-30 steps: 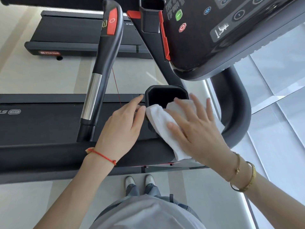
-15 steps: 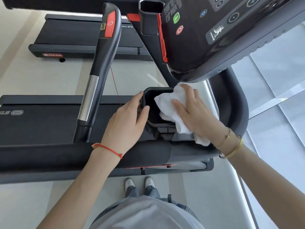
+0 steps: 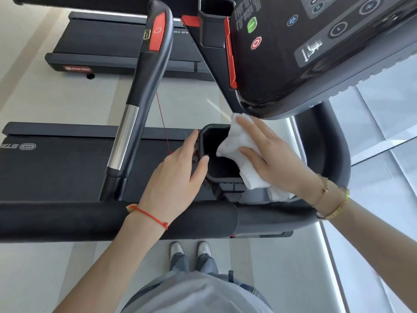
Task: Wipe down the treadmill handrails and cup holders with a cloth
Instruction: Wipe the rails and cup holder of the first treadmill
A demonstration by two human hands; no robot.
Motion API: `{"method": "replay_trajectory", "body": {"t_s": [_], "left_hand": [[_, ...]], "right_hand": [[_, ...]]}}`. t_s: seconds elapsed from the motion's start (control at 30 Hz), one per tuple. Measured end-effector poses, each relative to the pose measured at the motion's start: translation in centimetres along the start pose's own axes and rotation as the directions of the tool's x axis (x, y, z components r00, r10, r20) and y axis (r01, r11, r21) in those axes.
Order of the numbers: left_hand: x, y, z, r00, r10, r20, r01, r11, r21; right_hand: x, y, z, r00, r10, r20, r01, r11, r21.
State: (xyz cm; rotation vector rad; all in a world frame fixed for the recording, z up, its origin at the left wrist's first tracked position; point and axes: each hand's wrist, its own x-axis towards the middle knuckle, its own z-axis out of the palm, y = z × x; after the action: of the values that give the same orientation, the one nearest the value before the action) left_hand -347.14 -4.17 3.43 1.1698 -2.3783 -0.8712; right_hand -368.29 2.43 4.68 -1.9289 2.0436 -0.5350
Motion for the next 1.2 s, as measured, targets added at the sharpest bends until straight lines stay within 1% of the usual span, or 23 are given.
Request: {"method": "replay_trajectory", "body": {"t_s": [0.07, 0.17, 0.27, 0.33, 0.43, 0.53, 0.57, 0.63, 0.7, 0.73, 0.83, 0.9, 0.97, 1.07, 1.13, 1.2], "left_hand": [[0.0, -0.1, 0.0, 1.0, 0.0, -0.002, 0.0, 1.0, -0.005], [0.0, -0.1, -0.1, 1.0, -0.002, 0.002, 0.002, 1.0, -0.017], [0.1, -0.1, -0.2, 1.0, -0.013, 0.009, 0.014, 0.999, -0.049], [0.1, 0.0, -0.1, 1.0, -0.008, 0.004, 0.008, 0.999, -0.054], [0.2, 0.0, -0.1, 1.0, 0.007, -0.011, -0.008, 0.999, -0.052], [0.1, -0.1, -0.1, 1.0, 0.004, -0.011, -0.005, 0.999, -0.046], [0.1, -0.2, -0.1, 1.0, 0.0, -0.009, 0.0, 0.999, -0.045], [0.0, -0.3, 0.0, 1.0, -0.007, -0.012, 0.007, 0.999, -0.033], [0.1, -0.2, 0.0, 1.0, -0.012, -0.011, 0.012, 1.0, -0.019], [0.1, -0.2, 0.0, 1.0, -0.015, -0.011, 0.015, 1.0, -0.017], [0.1, -0.1, -0.1, 1.0, -0.019, 0.001, 0.019, 0.999, -0.034], [0.1, 0.0, -0.2, 1.0, -0.019, 0.008, 0.019, 0.999, -0.036], [0.1, 0.0, -0.2, 1.0, -0.023, 0.009, 0.023, 0.999, -0.033], [0.0, 0.1, -0.2, 1.0, -0.029, 0.004, 0.029, 0.999, -0.033], [0.0, 0.0, -0.1, 1.0, -0.024, -0.003, 0.024, 0.999, -0.027], [0.0, 0.0, -0.1, 1.0, -0.02, -0.01, 0.02, 1.0, -0.02]], "right_hand": [[-0.1, 0.2, -0.6, 0.993, -0.112, 0.021, 0.112, 0.994, -0.004], [1.5, 0.3, -1.2, 0.969, -0.233, 0.088, 0.239, 0.968, -0.072], [4.1, 0.1, -1.1, 0.938, -0.303, 0.167, 0.325, 0.937, -0.126], [5.8, -0.5, -1.0, 0.926, -0.318, 0.205, 0.348, 0.928, -0.135], [7.2, -1.2, -0.8, 0.928, -0.301, 0.221, 0.338, 0.928, -0.155], [6.0, -1.0, -0.6, 0.95, -0.258, 0.177, 0.291, 0.936, -0.198], [5.3, -0.6, -0.7, 0.956, -0.245, 0.163, 0.274, 0.943, -0.189], [4.0, 0.2, -1.1, 0.965, -0.217, 0.147, 0.234, 0.965, -0.115], [3.6, 0.5, -1.4, 0.967, -0.204, 0.154, 0.219, 0.972, -0.085], [3.9, 0.4, -1.4, 0.964, -0.208, 0.165, 0.227, 0.968, -0.107], [6.0, -0.7, -0.7, 0.952, -0.237, 0.196, 0.281, 0.928, -0.243], [6.8, -1.2, -0.5, 0.95, -0.244, 0.197, 0.292, 0.916, -0.275], [6.4, -1.0, -0.4, 0.956, -0.237, 0.174, 0.276, 0.929, -0.245], [4.4, -0.1, -0.6, 0.967, -0.225, 0.123, 0.242, 0.959, -0.149], [2.9, 0.1, -0.4, 0.984, -0.164, 0.064, 0.17, 0.981, -0.097], [1.3, -0.2, 0.1, 0.999, -0.042, -0.007, 0.042, 0.999, 0.007]]}}
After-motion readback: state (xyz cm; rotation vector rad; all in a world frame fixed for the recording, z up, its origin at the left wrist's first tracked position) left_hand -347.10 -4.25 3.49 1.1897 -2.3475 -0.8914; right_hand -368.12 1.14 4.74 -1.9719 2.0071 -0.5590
